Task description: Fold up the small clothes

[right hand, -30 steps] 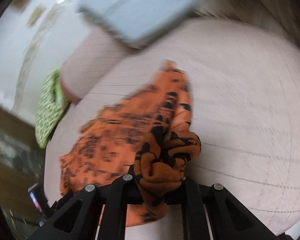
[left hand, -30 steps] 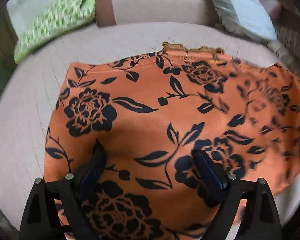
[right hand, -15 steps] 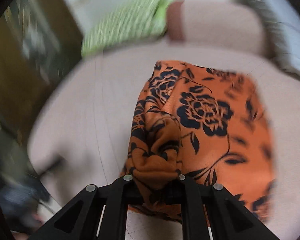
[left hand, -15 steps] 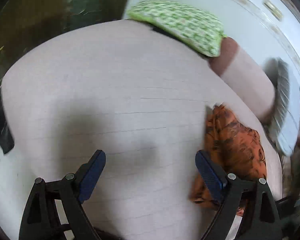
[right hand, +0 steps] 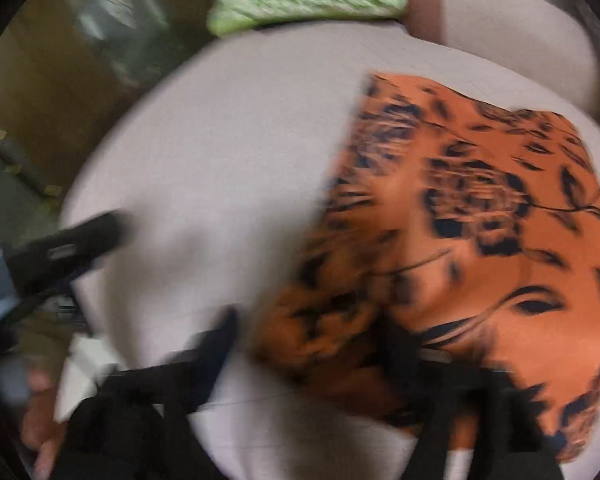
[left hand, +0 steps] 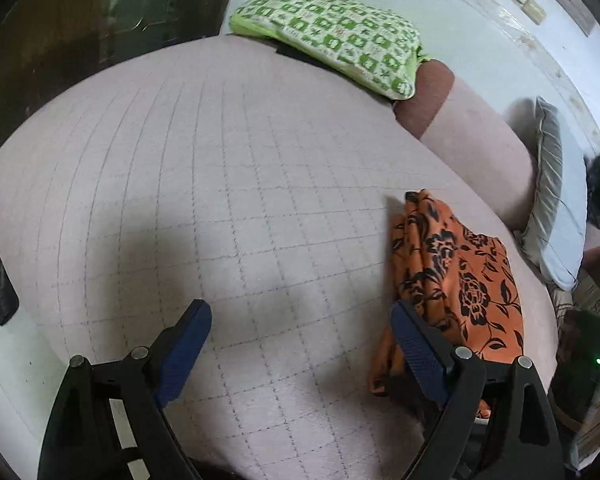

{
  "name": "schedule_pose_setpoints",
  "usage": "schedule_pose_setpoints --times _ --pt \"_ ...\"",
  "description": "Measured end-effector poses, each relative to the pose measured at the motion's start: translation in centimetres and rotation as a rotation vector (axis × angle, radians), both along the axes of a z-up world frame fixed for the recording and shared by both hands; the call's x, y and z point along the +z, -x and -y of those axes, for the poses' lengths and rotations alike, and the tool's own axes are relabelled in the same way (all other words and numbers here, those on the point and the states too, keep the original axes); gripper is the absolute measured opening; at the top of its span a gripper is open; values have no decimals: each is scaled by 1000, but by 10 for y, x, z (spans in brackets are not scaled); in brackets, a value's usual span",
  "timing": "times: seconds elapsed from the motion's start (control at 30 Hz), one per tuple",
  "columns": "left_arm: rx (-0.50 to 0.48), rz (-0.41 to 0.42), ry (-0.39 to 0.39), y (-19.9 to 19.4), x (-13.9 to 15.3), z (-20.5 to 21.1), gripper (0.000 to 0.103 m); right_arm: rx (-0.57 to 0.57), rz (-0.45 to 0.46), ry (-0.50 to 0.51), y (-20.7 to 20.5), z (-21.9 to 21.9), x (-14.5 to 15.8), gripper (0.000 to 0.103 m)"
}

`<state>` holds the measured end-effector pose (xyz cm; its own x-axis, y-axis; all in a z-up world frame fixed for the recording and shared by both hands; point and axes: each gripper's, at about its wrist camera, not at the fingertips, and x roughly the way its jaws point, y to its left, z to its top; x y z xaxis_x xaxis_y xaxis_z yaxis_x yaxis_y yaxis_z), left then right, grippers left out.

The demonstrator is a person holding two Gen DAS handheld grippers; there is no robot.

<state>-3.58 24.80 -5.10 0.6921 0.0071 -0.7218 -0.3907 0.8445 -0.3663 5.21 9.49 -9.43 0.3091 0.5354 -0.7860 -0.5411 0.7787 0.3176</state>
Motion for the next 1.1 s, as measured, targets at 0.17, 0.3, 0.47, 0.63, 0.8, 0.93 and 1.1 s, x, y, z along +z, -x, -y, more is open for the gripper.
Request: schedule_pose_setpoints --times 0.17,0.3,0.47,0.63,0.8,0.93,1.1 --pt "-56 25 26 -6 16 13 92 -142 -17 -185 8 78 16 82" --pt "-165 56 42 -18 26 46 92 -357 -8 -311 1 165 18 82" --pt "-335 14 0 -49 2 99 92 -384 -153 -406 -18 190 -22 82" --pt "-114 -149 184 -50 -60 53 88 -346 -152 -461 -10 202 -33 82" --pt "-171 -155 325 -52 -59 46 47 -338 -160 -494 -15 210 -42 82" --pt "-156 -188 367 -57 -77 45 39 -325 -172 -520 -16 215 -45 82" --pt "-147 -193 462 -59 -83 39 26 -330 -225 -559 -17 227 -39 82"
